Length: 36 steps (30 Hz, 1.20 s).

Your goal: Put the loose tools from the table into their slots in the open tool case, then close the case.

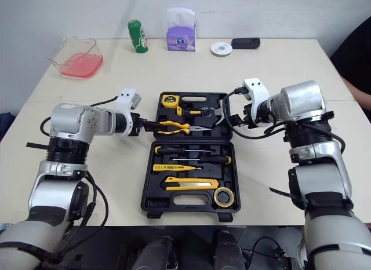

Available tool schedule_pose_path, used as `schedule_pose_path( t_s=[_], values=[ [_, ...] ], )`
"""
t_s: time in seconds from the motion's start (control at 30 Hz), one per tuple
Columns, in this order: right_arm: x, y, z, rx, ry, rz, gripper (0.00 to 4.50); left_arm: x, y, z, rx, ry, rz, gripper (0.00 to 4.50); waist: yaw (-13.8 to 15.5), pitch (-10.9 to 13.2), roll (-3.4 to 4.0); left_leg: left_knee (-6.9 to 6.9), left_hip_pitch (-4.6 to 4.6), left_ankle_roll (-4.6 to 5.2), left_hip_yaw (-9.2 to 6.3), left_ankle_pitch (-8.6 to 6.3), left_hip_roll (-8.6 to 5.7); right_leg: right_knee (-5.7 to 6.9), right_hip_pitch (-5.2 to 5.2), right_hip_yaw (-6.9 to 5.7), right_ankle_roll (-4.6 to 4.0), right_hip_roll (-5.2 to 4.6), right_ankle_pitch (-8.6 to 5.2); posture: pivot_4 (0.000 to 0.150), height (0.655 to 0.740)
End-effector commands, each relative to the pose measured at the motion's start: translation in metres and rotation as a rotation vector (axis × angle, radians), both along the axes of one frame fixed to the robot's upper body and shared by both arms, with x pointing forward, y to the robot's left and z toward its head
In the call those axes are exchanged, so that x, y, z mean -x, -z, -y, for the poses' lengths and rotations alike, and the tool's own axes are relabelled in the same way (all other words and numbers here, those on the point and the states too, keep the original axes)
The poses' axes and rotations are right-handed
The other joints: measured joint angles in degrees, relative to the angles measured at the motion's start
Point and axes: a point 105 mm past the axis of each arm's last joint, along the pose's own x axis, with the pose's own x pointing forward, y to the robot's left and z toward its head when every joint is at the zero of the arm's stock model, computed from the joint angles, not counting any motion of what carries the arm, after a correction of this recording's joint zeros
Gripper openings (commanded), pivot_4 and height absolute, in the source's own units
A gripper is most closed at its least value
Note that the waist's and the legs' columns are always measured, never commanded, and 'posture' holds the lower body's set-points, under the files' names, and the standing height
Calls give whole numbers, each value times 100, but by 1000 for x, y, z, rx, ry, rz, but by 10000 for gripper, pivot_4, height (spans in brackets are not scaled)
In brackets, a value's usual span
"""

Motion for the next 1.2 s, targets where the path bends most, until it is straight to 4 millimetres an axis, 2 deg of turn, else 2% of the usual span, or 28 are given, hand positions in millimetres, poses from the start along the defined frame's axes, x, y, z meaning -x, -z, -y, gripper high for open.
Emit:
schedule_pose_path(
  t_s=[0.03,0.3,0.33,0.37,0.43,0.5,0.6,0.67,0.73,0.9,1.03,1.13,1.2],
  values=[
    [-2,-9,5,9,27,43,44777,-5,-7,0,0,-10,30,45000,1,0,0,0,0,0,0,0,0,0,0,0,0,0,0,1500,7400],
    [-3,-4,6,26,36,31,44777,-10,-7,9,30,-13,36,45000,28,-1,-2,5,1,2,-2,7,-5,9,1,1,0,-5,0,1500,7400],
    [-3,-3,6,26,37,28,39832,-9,-7,10,29,-12,36,45000,30,-1,-2,5,1,3,-3,9,-6,10,1,1,0,-6,0,1500,7400],
    [-3,-2,6,25,39,25,36772,-9,-7,10,29,-10,35,45000,30,-1,-2,5,1,3,-4,10,-8,11,1,2,0,-8,0,1500,7400],
    [-3,2,4,4,53,-1,26517,-8,-5,12,26,1,29,39510,25,-2,-3,5,1,3,-4,11,-9,12,1,2,0,-9,0,1500,7400],
    [-3,6,3,-12,63,-22,16648,-7,-5,13,26,8,25,32343,22,-3,-4,5,2,3,-4,11,-9,13,1,2,0,-8,0,1500,7400],
    [-1,16,3,-40,80,-76,511,-5,-2,18,32,21,22,17471,27,-9,-15,5,5,3,-6,12,-9,15,4,2,0,-9,0,1500,7400],
    [1,19,1,-61,85,-96,0,-3,2,20,35,27,17,8242,31,-11,-18,7,9,4,-12,13,-10,15,12,3,0,-10,0,1500,7400],
    [-1,17,-1,-79,97,-95,0,-2,4,20,39,31,12,2258,22,-12,-18,6,18,4,-12,13,-11,16,19,5,0,-10,0,1500,7400],
    [-6,8,-4,-131,128,-68,0,-5,-2,20,57,26,40,2128,9,-12,-19,6,22,-2,-11,17,-10,18,20,8,0,-10,0,1500,7400],
    [-12,-15,-12,-262,138,39,0,-12,-18,18,78,18,142,2077,0,-12,-19,6,20,-4,-9,21,-10,20,16,12,0,-10,0,1500,7400],
    [-15,-38,-14,-261,87,319,0,-15,-34,17,139,3,255,2044,-4,-12,-19,1,8,-8,-11,24,-9,22,1,18,-1,-9,0,1500,7400],
    [-11,-45,-14,-229,41,487,0,-15,-39,13,166,-12,307,1931,-4,-11,-19,-6,1,-10,-11,24,-9,21,-10,18,-1,-8,0,1500,7400]
  ],
)
